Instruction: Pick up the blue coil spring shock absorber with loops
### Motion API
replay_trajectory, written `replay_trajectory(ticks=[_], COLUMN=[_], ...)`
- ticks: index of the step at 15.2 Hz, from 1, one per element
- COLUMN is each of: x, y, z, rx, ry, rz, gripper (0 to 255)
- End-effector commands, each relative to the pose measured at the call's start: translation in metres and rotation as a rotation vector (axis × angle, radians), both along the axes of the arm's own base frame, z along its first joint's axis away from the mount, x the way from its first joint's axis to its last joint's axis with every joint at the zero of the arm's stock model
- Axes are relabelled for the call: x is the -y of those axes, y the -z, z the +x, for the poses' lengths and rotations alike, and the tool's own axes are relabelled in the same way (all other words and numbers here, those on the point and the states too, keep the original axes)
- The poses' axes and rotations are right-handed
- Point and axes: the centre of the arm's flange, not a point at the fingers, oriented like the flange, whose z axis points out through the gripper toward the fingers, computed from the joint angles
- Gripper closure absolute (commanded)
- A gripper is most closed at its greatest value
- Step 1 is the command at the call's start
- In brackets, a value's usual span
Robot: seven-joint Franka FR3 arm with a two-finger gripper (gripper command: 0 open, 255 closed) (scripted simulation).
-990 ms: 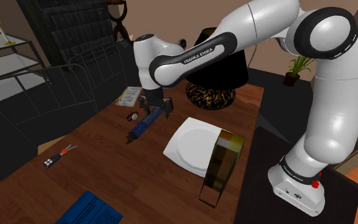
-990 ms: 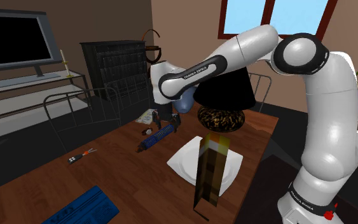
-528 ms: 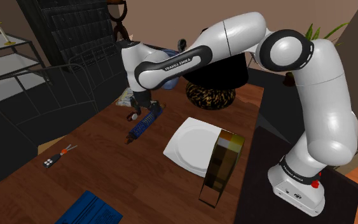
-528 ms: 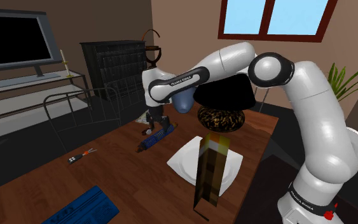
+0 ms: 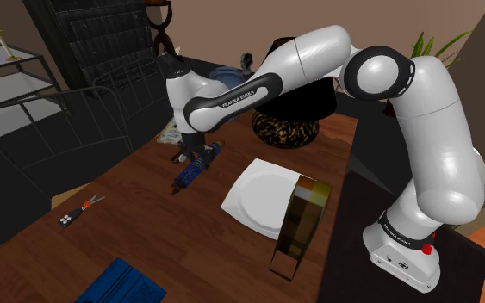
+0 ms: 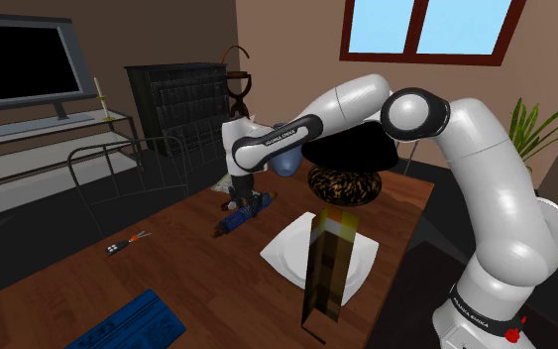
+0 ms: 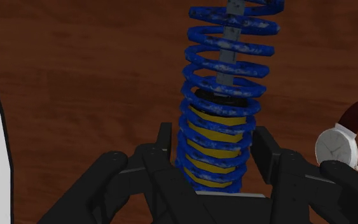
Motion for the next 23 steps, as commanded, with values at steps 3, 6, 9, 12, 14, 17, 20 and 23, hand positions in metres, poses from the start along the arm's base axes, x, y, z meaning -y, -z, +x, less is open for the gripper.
replay_trajectory(ticks=[3, 6, 9, 12, 14, 17, 20, 23], x=[0.0, 0.0, 0.0, 0.0, 0.0, 0.0, 0.0, 0.0], y=[0.001, 0.001, 0.001, -0.015, -0.026, -0.041, -0.057, -0.073], z=[0.0, 0.0, 0.0, 0.0, 0.0, 0.0, 0.0, 0.0], rx=[0.0, 0.0, 0.0, 0.0, 0.0, 0.0, 0.0, 0.0], ry=[0.0, 0.0, 0.0, 0.0, 0.0, 0.0, 0.0, 0.0], rz=[0.0, 0.0, 0.0, 0.0, 0.0, 0.0, 0.0, 0.0], gripper=[255, 255, 255, 255, 255, 255, 255, 255])
